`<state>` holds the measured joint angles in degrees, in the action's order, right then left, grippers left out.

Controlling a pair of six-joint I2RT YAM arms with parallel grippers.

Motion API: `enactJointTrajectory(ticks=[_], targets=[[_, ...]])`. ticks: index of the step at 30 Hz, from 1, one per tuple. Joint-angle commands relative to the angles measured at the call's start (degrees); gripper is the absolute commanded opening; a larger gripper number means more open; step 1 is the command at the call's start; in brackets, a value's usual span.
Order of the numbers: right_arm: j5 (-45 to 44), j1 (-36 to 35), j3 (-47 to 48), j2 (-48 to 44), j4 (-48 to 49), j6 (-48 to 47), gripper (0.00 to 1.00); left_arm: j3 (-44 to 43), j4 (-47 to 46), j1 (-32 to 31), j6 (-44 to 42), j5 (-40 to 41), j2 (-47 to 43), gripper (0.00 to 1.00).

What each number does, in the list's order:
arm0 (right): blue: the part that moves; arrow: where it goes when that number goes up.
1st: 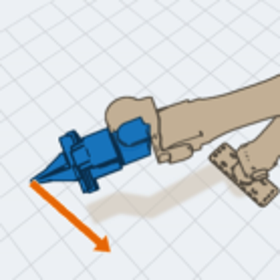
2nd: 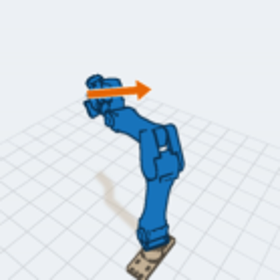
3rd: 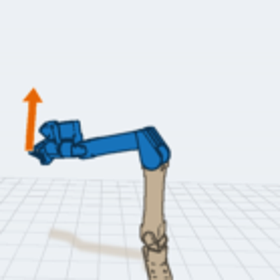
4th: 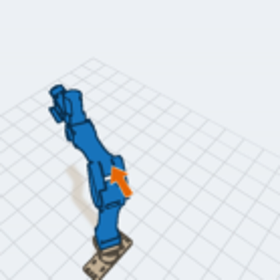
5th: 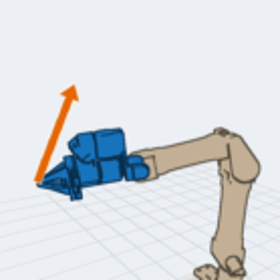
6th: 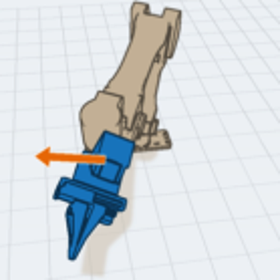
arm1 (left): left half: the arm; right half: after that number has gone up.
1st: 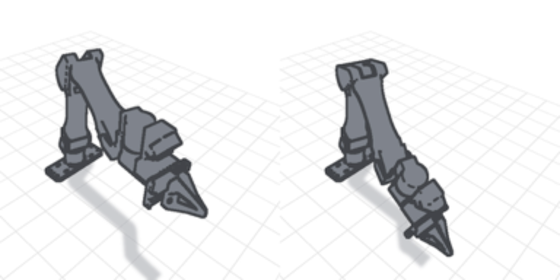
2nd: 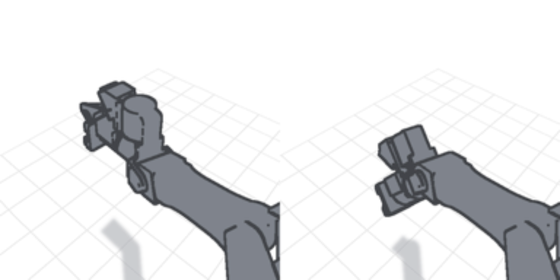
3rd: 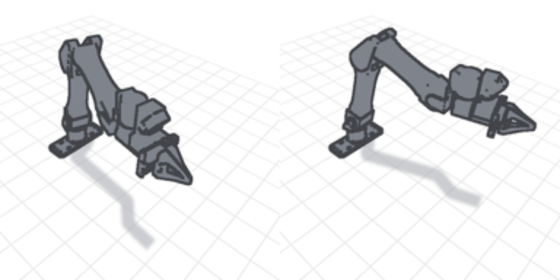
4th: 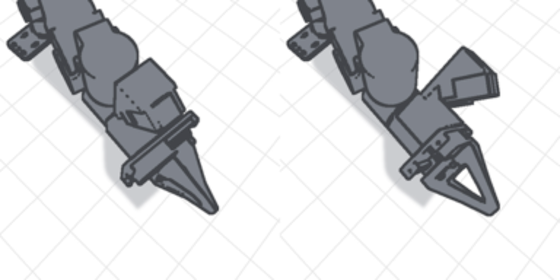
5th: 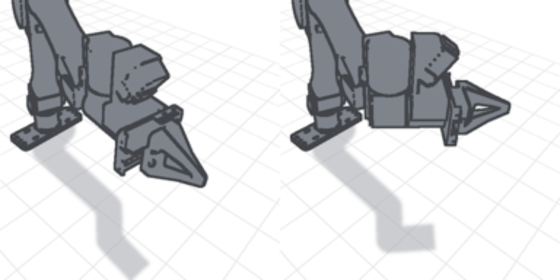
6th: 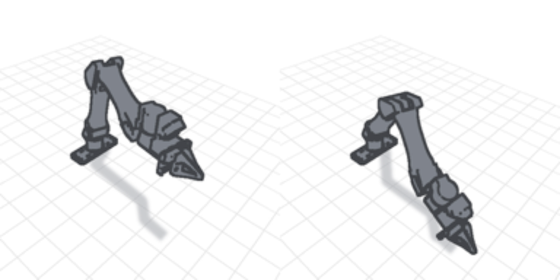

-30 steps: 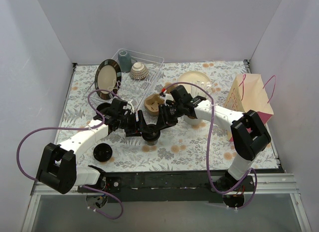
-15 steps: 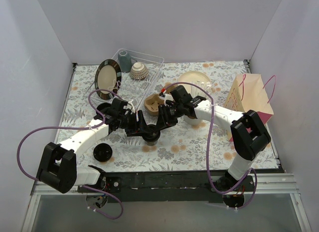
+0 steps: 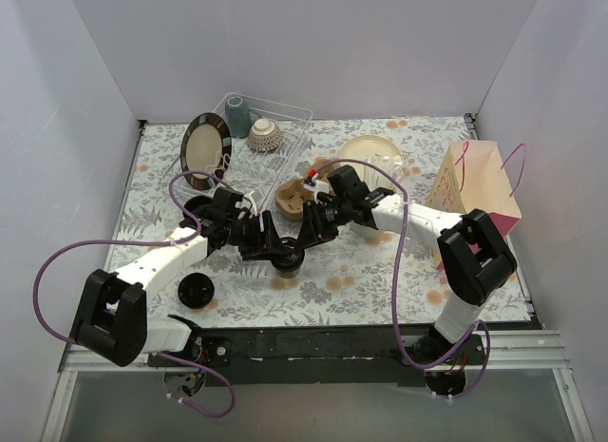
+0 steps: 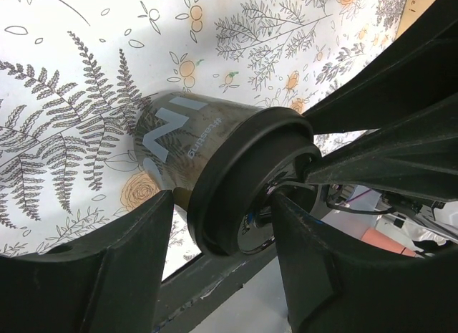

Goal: Pack the takeout coffee

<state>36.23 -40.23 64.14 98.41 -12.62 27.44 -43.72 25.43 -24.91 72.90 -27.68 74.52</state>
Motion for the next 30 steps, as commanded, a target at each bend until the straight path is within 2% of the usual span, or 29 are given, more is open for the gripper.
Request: enactJointTrajectory(ticks=[1,6,12,15,20,23,30], targets=[[-4.41,-1.43,-3.32,4.24,-5.66,-5.03,0.26,1.98,1.73,-0.23,-1.1,5.53,1.24,0.55],[-3.88,-1.43,-0.78,4.95,-7.5,-5.99,0.28,-0.04,2.69,-0.23,-1.8,6.15,1.68,0.56],[-5.9,-1.26,6.43,3.99,-15.05,-6.35,0.49,-1.27,3.39,-0.23,-1.89,6.5,2.12,0.56],[-6.43,-0.82,9.86,2.41,-16.73,-5.03,0.54,-1.01,3.84,-0.23,-2.15,6.85,2.47,0.56],[-6.61,-0.55,11.97,0.21,-17.0,-3.19,0.56,0.39,3.05,-0.23,-1.19,6.68,1.86,0.56],[-4.94,-0.55,11.18,-0.33,-13.85,-3.01,0.56,1.09,2.7,-0.23,-1.19,6.5,1.77,0.56],[0.15,0.24,17.77,6.0,-15.76,-9.15,0.57,1.8,2.34,-0.23,-2.06,5.98,1.68,0.56]])
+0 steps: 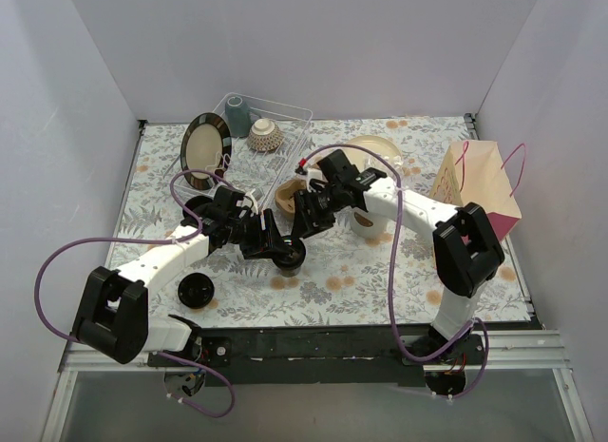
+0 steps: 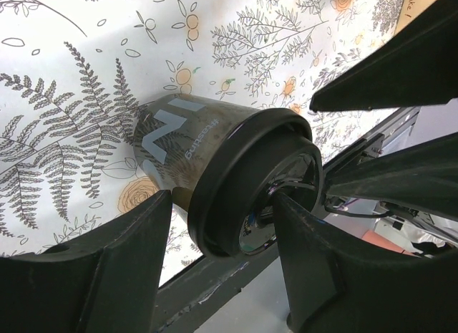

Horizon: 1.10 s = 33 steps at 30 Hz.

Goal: Pack the takeout coffee

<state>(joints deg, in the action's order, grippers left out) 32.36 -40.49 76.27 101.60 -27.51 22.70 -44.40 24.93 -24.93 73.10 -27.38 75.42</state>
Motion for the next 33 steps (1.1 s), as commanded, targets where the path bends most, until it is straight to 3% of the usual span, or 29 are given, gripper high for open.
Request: enactJointTrajectory(ticks=[1,4,8,18,33], targets=[[4.98,0.59,6.69,3.6,-0.97,-5.2,0.57,2.48,2.76,-0.21,-2.43,5.58,0.87,0.56],[8.6,0.68,8.19,6.23,-2.11,-7.66,0.57,2.65,2.76,-0.21,-2.7,5.4,0.78,0.56],[6.23,0.85,8.99,8.35,-3.78,-9.51,0.56,2.83,2.93,-0.21,-2.96,5.4,0.34,0.56],[5.09,1.2,1.35,8.26,-0.44,-8.99,0.34,3.18,3.02,-0.21,-2.88,5.58,0.34,0.56],[3.15,1.2,-9.12,7.29,5.8,-8.02,0.31,5.55,3.81,-0.21,-0.6,6.98,0.43,0.56]])
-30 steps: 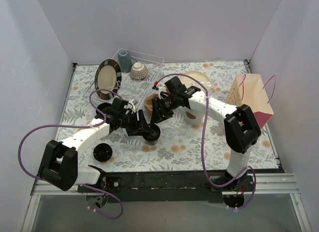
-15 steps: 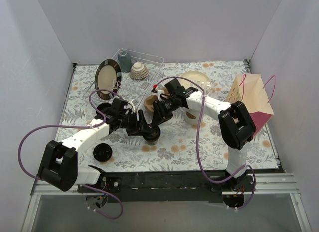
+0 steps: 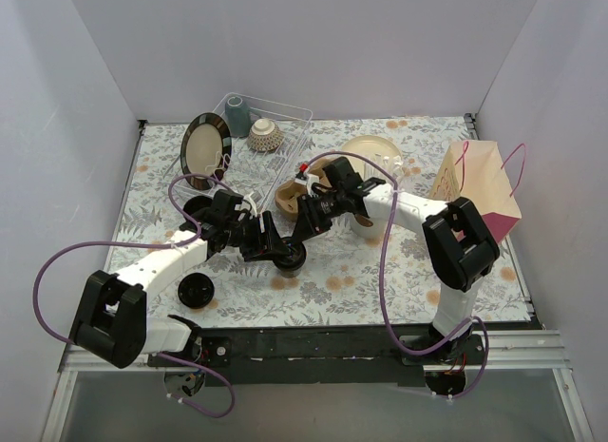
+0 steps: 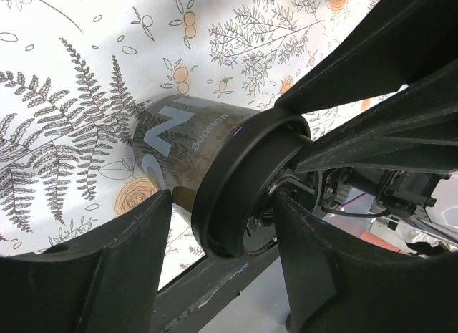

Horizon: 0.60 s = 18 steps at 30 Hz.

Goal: Pack the takeout coffee

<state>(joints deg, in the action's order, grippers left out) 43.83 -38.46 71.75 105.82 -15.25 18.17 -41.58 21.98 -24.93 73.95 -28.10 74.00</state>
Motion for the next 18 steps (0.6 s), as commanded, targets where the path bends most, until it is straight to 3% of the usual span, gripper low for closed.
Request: enactJointTrajectory(ticks=[1,9,15,18], targets=[[-8.15,-0.83,-3.99,3.25,-7.33,-3.24,0.31,2.56,7.11,-0.21,-1.1,7.45,2.38,0.56],[-6.04,-0.3,10.59,0.62,-11.91,2.99,0.6,3.0,7.99,-0.21,5.66,5.69,-0.87,0.55],[-5.43,-0.3,7.28,-3.77,-8.59,7.39,0.7,2.65,8.87,-0.21,6.82,5.25,0.62,0.55],[-5.69,-0.3,4.72,-4.92,-7.61,7.14,0.7,2.04,8.78,-0.21,6.29,6.12,0.1,0.56]])
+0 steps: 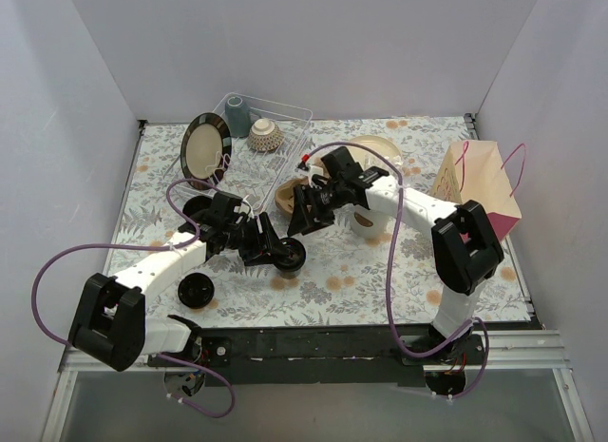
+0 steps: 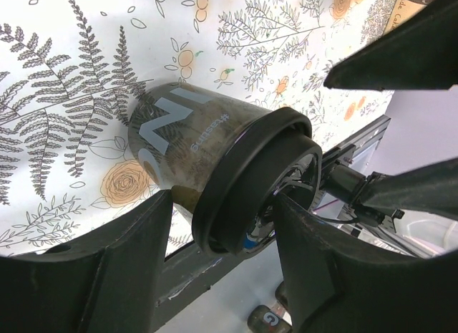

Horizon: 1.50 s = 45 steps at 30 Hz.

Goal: Pack the takeout coffee

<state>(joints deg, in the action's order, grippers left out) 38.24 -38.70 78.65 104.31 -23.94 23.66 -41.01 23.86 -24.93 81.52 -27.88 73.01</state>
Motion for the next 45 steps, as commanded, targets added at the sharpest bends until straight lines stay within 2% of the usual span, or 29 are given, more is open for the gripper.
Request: enactJointTrajectory(ticks=[1,17,30,33,38,45], targets=[[-0.36,-0.06,-2.71,-3.41,0.92,1.3,0.7,1.2,6.82,-0.21,-1.45,6.08,0.9,0.56],[1.05,-1.11,-7.99,-0.6,2.06,-1.86,0.62,1.2,6.82,-0.21,-0.48,5.73,1.26,0.56],[0.61,-2.7,-7.99,1.07,4.26,-0.99,0.61,1.9,6.46,-0.21,-0.04,5.56,0.99,0.55],[-0.53,-2.96,-8.16,1.25,4.69,-0.2,0.58,2.08,6.2,-0.21,-0.13,5.47,0.9,0.55],[-1.59,-3.14,-9.13,0.81,4.52,-0.45,0.47,1.12,6.64,-0.21,-0.13,5.38,0.29,0.56],[-1.68,-3.14,-8.6,1.68,1.36,-3.18,0.41,-7.67,12.7,-0.03,-3.29,8.01,0.11,0.6]])
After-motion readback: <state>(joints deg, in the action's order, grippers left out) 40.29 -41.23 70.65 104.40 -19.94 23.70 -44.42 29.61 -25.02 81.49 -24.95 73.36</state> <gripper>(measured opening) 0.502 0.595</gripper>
